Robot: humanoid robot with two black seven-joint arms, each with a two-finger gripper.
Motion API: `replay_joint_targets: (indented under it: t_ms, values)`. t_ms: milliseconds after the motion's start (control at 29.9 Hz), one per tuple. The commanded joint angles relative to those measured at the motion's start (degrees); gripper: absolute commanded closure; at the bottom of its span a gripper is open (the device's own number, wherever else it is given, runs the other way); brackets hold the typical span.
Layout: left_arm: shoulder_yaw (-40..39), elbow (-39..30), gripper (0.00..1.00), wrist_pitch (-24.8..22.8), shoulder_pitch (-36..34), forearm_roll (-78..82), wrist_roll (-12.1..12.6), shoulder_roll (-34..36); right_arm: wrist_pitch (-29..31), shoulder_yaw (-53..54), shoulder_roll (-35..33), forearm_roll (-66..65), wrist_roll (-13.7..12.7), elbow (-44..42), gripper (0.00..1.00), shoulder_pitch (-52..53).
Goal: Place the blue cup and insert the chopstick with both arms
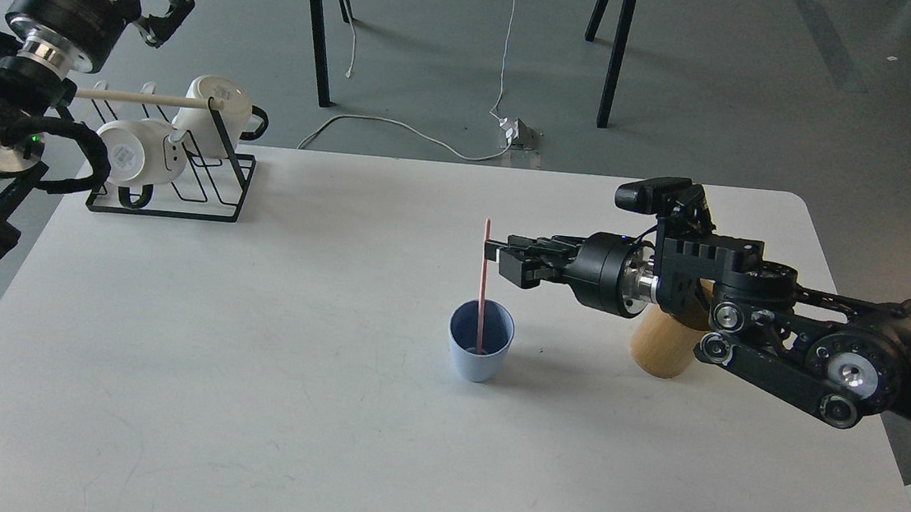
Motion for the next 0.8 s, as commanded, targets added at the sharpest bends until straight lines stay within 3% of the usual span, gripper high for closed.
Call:
replay_joint_targets:
  t_ms: [0,67,134,234,602,769]
  values:
    - [0.0,0.0,0.00,0.0,-0.1,0.0,0.0,-0.1,-0.4,2.7,-0.5,0.5,0.2,0.5,0.45,0.0]
    - [0.0,0.0,0.00,0.0,-0.1,-0.1,-0.1,0.0,-0.5,8.0,-1.6,1.7,0.2,0.8,0.33,0.3]
    - [0.0,0.1,0.00,0.0,-0.1,0.0,-0.2,0.2,-0.3,15.7,-1.8,4.8,0.2,0.1,0.00,0.4]
    - [0.2,0.1,0.00,0.0,-0.1,0.0,0.0,0.1,-0.1,23.6,-2.0,8.7,0.3,-1.4,0.00,-0.1]
    - [0.1,2.7,0.00,0.0,0.0,-0.2,0.3,-1.3,-1.0,37.0,-4.4,29.0,0.5,-12.3,0.00,-0.2]
    - [-0.3,3.6,0.00,0.0,-0.4,-0.5,0.0,-4.3,-0.5,39.1,-4.4,51.3,0.5,-18.1,0.00,-0.8]
